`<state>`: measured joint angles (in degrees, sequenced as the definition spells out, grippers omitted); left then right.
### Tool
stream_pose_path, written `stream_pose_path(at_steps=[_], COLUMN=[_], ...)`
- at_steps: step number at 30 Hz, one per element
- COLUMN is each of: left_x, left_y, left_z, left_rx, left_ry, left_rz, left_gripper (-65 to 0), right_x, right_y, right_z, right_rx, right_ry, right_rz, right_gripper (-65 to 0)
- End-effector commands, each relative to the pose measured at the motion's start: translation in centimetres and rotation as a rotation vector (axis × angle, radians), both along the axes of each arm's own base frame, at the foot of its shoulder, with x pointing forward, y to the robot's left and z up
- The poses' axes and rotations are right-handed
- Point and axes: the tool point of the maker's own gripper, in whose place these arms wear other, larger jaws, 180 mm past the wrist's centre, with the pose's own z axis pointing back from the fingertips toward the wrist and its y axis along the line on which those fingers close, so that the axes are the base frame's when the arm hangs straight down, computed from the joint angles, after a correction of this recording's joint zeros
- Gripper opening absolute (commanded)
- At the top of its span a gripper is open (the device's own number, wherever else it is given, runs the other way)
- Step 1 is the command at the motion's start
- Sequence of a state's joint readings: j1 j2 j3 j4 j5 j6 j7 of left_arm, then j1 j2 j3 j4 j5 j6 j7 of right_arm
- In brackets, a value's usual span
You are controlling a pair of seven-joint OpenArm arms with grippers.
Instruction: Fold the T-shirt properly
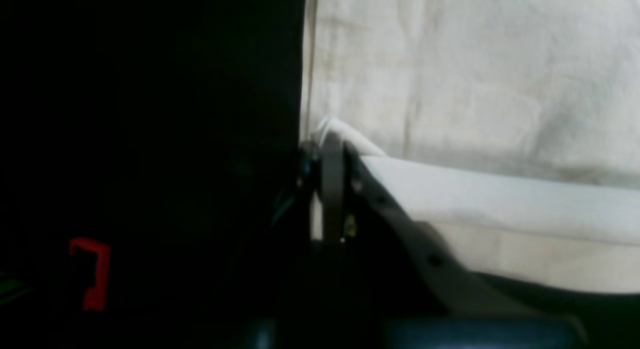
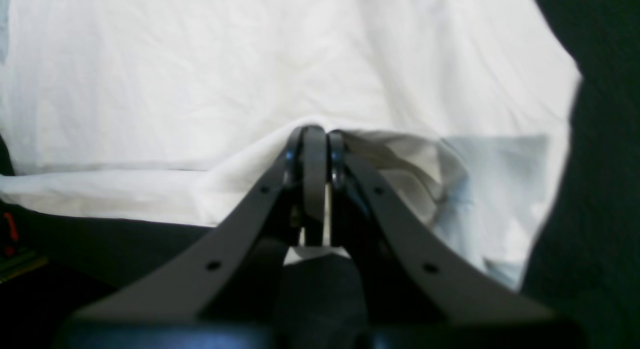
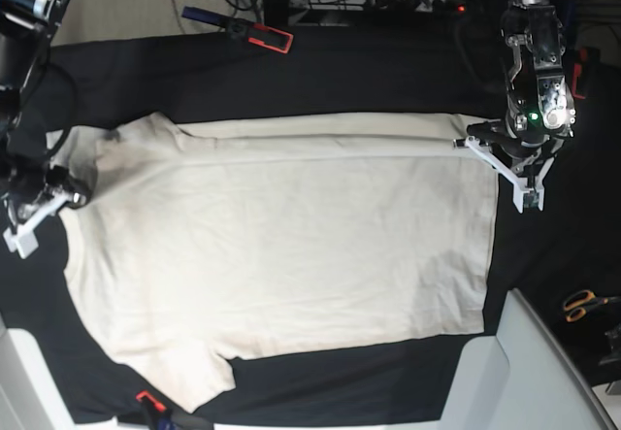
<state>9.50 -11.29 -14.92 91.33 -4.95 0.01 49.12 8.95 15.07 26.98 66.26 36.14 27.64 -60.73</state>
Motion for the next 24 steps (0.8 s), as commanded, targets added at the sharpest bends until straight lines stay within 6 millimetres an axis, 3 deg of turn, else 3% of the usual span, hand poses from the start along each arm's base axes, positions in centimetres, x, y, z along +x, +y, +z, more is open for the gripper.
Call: stream_pose_path(at_steps=[1,12,22,24], left_x=[1.0,2.0,4.2,4.0], left_y=[0.8,2.3,2.3,2.5], left_z=[1.1,0.8,2.3,1.7], left_rx=[0.024,0.11,0.116,0.112], left_ry=[-0.039,-0.011,-0.06,-0.041], left_rz=[0.003,0.008,0.009,0.015], left_gripper=[-65.0,-65.0,-65.0,-65.0], right_x=[2.1,4.6,6.4,6.6], right_y=[-1.4,-2.5,-0.5,-0.8], right_z=[2.2,3.3,2.5,2.5], right_rx=[-0.018,-0.001,-0.023,-0.034], right_ry=[-0.081,-0.126,-0.166,-0.179], right_rz=[-0.018,-0.054,0.009,0.007], right_gripper=[-65.0,-65.0,-65.0,-65.0])
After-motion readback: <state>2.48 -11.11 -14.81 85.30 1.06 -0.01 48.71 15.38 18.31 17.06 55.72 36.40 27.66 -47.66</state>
